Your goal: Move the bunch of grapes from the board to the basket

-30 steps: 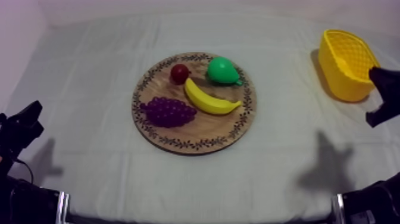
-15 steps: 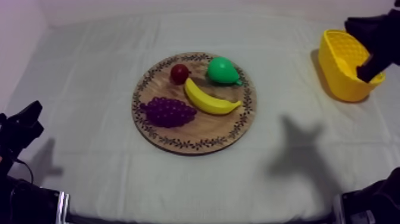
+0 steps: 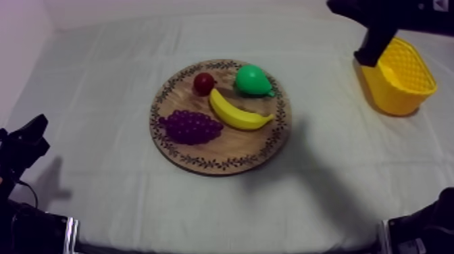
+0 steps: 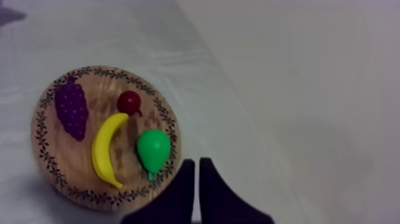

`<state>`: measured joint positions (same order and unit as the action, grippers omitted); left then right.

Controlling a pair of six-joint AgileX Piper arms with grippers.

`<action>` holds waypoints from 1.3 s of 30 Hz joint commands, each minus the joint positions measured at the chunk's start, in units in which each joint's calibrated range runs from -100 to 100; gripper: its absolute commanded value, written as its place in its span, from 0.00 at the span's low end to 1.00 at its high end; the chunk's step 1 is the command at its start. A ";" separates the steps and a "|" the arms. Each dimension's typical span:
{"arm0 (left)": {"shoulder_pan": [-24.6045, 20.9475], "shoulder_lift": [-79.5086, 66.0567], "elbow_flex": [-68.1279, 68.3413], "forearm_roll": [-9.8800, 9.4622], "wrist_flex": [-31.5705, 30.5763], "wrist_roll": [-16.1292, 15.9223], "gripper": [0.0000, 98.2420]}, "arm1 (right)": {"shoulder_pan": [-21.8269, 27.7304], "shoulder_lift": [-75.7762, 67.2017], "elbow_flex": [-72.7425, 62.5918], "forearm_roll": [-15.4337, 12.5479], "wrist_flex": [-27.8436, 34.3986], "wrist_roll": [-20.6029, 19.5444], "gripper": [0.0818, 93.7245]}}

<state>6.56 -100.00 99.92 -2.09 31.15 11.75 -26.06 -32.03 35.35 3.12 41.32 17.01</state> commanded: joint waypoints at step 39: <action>-0.01 0.00 -0.04 0.01 -0.03 0.00 0.00 | -8.82 35.92 -38.41 -11.69 37.92 2.77 0.01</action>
<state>6.56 -100.00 99.92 -2.09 31.15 11.75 -34.97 2.84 -2.07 -8.32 78.37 19.98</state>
